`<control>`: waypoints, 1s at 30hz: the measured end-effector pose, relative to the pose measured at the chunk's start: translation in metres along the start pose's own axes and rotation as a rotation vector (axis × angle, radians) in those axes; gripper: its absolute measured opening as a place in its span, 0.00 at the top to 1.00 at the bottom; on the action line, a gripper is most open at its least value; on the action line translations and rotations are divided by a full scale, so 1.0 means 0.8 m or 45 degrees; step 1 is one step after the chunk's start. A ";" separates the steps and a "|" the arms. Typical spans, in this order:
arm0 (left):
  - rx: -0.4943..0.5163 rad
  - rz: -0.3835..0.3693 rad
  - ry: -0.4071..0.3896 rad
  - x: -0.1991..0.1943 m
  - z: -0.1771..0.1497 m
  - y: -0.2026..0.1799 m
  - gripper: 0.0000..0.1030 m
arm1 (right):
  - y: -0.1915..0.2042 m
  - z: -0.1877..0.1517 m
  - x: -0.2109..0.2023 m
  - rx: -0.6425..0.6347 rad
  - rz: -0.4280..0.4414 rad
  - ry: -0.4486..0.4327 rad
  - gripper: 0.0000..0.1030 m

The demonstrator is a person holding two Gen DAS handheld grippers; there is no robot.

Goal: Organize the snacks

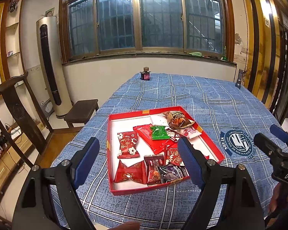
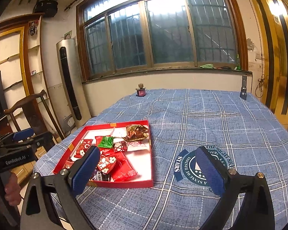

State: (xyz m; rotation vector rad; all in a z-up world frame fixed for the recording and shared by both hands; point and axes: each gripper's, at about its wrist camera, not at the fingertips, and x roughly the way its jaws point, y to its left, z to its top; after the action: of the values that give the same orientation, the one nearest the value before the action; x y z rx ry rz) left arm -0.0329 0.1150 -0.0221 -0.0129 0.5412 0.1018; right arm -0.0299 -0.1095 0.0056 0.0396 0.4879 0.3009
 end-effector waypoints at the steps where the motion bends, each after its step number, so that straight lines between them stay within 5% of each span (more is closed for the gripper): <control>1: 0.006 0.004 -0.001 0.001 -0.001 0.000 0.18 | 0.000 -0.002 0.000 -0.007 -0.004 -0.001 0.02; 30: -0.001 0.040 0.048 0.009 -0.007 0.018 0.18 | -0.012 -0.016 0.004 -0.004 -0.022 0.032 0.02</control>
State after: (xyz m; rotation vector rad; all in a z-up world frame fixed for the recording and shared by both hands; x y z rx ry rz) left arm -0.0316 0.1301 -0.0305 -0.0072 0.5789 0.1326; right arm -0.0307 -0.1182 -0.0080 0.0287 0.5121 0.2851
